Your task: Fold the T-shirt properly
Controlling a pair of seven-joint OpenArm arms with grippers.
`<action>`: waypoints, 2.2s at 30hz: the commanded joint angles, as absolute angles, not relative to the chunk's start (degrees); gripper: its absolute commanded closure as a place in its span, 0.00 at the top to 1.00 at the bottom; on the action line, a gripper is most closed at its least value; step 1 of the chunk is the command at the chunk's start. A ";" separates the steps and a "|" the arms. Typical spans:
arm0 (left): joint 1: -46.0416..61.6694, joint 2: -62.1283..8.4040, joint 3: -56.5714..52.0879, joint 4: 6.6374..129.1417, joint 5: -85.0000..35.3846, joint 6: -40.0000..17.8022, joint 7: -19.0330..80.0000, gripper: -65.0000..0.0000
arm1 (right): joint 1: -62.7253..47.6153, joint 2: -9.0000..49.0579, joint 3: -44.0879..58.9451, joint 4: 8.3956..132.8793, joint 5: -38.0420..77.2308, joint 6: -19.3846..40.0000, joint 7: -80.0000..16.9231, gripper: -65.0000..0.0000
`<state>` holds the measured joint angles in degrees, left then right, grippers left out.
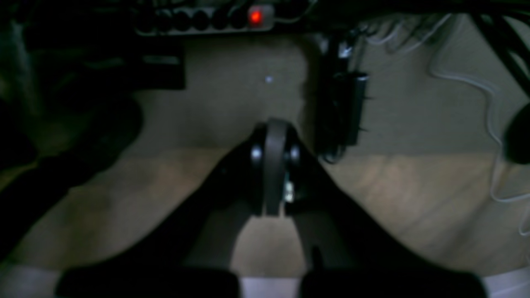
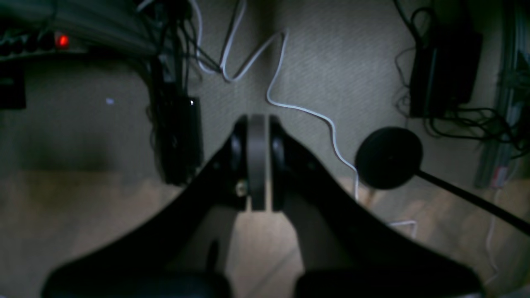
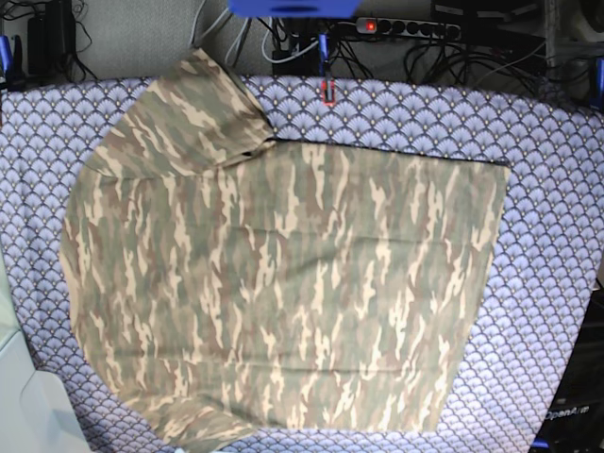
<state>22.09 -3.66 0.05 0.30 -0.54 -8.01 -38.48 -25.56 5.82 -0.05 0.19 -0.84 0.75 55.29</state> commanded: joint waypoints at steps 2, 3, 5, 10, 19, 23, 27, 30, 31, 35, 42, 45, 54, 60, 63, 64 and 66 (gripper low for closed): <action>25.54 -3.30 0.04 0.00 -0.48 -9.19 -45.49 0.00 | -28.44 6.46 -0.04 0.00 -0.40 0.75 61.49 0.00; 26.77 -3.30 0.04 0.00 -0.48 -9.36 -48.57 0.00 | -29.41 6.73 -0.04 0.00 -0.40 0.75 63.87 0.00; 29.49 -3.21 -0.04 0.00 -0.48 -9.45 -55.25 0.00 | -31.60 7.43 -0.04 0.00 -0.40 0.75 69.41 0.00; 35.12 -2.77 -0.04 0.00 -0.48 -9.45 -71.08 0.00 | -36.97 7.60 0.48 0.57 -0.13 0.75 79.08 0.00; 39.08 -1.89 -0.04 1.89 -0.48 -9.27 -75.38 0.00 | -44.00 7.60 0.40 12.70 -0.13 0.75 79.08 0.00; 45.93 -1.54 -0.04 14.11 -0.48 -9.27 -75.30 0.00 | -52.88 7.69 0.92 29.76 -0.13 0.57 78.64 0.00; 56.66 -1.71 -0.04 33.63 -0.48 -9.10 -74.95 0.00 | -61.67 7.25 4.26 47.52 -0.13 0.57 77.41 0.00; 64.13 -2.07 -0.13 47.87 -0.66 -9.01 -74.77 0.00 | -67.30 6.55 4.70 61.93 -0.13 0.57 71.69 0.00; 66.33 -2.07 -0.13 51.82 -1.54 -9.01 -74.68 0.00 | -68.97 6.37 4.70 66.51 -0.13 0.57 68.97 0.00; 72.13 -2.33 -0.13 63.16 -5.49 -9.01 -72.04 0.00 | -73.19 6.37 4.62 81.71 -0.13 0.57 60.44 0.00; 75.00 -7.34 -0.13 74.77 -12.09 -9.01 -69.85 0.00 | -74.07 6.37 4.62 100.97 -0.04 0.66 43.74 0.00; 75.00 -10.77 -0.13 81.10 -16.31 -9.01 -64.04 0.00 | -73.98 6.37 4.18 107.21 0.04 0.75 37.23 0.00; 75.00 -21.14 -4.00 96.13 -32.13 -9.01 -45.23 0.11 | -65.63 7.16 5.23 113.01 18.07 9.63 22.55 0.21; 75.00 -21.14 -14.29 105.10 -35.03 -9.01 -33.45 0.27 | -55.43 11.47 7.60 112.75 33.27 19.30 4.18 0.29; 75.00 -21.14 -17.89 109.05 -35.12 -9.01 -26.77 0.29 | -49.54 13.14 10.15 112.66 40.40 20.88 -5.85 0.30; 74.51 -21.05 -18.86 110.20 -35.12 -9.01 -24.57 0.29 | -47.52 13.32 11.38 112.66 42.77 21.67 -9.19 0.30; 73.36 -19.82 -20.62 111.52 -35.12 -9.01 -20.97 0.30 | -43.82 13.23 13.76 112.22 46.73 23.69 -15.87 0.30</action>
